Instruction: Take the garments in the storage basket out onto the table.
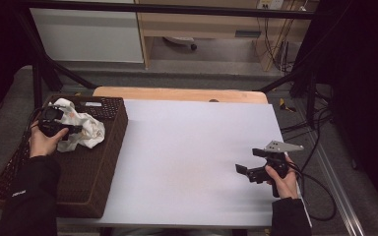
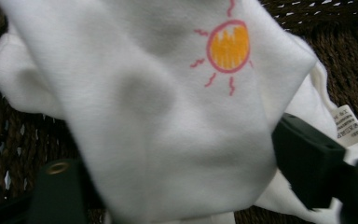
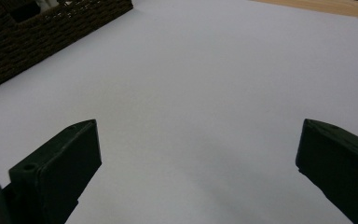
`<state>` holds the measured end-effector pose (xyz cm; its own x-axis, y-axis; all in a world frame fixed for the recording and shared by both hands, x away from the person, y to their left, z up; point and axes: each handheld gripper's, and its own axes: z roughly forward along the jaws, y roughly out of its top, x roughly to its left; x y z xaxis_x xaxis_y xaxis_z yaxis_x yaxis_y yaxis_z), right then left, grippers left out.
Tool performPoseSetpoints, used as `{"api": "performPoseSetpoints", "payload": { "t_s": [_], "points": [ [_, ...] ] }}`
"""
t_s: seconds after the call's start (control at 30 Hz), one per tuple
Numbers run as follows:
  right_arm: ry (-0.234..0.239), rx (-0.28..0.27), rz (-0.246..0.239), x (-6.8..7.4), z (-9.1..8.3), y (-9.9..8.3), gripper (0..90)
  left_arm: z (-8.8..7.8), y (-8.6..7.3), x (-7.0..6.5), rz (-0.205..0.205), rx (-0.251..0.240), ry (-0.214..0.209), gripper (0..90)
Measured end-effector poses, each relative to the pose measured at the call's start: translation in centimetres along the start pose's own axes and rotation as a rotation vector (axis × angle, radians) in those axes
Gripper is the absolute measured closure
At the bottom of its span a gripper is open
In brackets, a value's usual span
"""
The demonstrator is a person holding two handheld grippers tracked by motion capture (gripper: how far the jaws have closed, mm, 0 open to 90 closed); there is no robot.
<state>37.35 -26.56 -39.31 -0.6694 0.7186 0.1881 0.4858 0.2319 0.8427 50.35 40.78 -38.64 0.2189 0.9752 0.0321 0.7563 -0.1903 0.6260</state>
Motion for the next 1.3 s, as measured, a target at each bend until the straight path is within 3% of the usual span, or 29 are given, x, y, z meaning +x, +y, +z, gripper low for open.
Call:
{"api": "performPoseSetpoints", "payload": {
  "t_s": [0.33,0.5,0.77,1.1,1.3],
  "points": [
    [-0.002,-0.007,0.000,0.0,-0.1,0.0,0.7,-0.2,-0.2,-0.1,0.048,0.016,0.006,57.2],
    [-0.001,-0.007,0.001,0.0,-0.1,0.0,0.7,-0.5,-0.2,-0.1,0.037,0.020,-0.007,67.2],
    [-0.002,-0.006,-0.001,0.0,-0.1,0.0,0.7,-1.7,0.0,-0.2,0.042,0.027,-0.013,70.8],
    [-0.001,-0.008,0.001,0.0,-0.2,0.0,0.7,-3.7,0.4,-0.3,0.017,0.019,-0.044,71.8],
    [-0.001,-0.008,0.005,0.0,-0.2,0.0,0.7,-4.5,0.6,-0.6,0.028,0.007,-0.035,71.8]
  ]
}}
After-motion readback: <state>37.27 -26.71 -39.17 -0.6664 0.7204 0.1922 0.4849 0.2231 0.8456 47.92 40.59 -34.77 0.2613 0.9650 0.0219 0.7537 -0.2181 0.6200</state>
